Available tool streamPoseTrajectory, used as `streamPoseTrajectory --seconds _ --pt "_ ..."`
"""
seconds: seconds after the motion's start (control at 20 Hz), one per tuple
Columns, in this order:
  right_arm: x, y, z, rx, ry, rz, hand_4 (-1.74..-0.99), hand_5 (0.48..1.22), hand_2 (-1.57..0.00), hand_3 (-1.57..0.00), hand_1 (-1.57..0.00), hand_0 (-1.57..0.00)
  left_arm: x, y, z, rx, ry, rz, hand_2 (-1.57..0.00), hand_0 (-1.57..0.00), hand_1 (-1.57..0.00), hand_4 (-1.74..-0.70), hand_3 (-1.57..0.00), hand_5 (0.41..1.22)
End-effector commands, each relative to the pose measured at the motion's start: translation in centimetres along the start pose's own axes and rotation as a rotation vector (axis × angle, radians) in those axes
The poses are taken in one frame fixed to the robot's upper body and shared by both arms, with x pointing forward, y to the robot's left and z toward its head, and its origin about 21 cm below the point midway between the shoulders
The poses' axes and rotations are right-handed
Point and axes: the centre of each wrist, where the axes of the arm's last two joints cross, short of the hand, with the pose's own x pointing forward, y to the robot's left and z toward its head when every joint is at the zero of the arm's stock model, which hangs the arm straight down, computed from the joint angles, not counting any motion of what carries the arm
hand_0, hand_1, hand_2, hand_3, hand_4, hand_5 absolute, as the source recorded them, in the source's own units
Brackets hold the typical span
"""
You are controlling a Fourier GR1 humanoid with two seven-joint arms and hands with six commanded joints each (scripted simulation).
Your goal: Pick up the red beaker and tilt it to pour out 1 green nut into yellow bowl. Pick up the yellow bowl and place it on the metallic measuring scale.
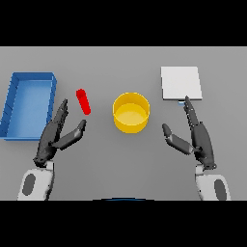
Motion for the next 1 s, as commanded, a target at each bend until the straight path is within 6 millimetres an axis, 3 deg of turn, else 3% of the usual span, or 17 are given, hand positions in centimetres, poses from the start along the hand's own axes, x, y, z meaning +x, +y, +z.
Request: streamPoseTrajectory --seconds 0.0,0.3,0.95 --pt "-0.2 0.2 -0.1 0.002 0.006 -0.008 -1.209 0.627 0.0 0.0 0.0 0.0 -0.2 -0.1 -1.0 -0.008 -0.01 0.006 0.0 0.0 0.0 -1.17 0.0 0.648" --pt "-0.6 -0.6 -0.1 0.004 -0.007 -0.019 -1.229 0.626 0.0 0.0 0.0 0.0 -1.0 0.1 -5.8 -0.028 -0.004 -0.019 0.0 0.0 0.0 -1.18 0.0 0.636" --pt "-0.5 -0.2 0.2 -0.007 0.006 -0.021 -1.241 0.641 0.0 0.0 0.0 0.0 -1.0 -2.2 -10.8 -0.033 0.004 -0.073 0.0 0.0 0.0 -1.22 0.0 0.678"
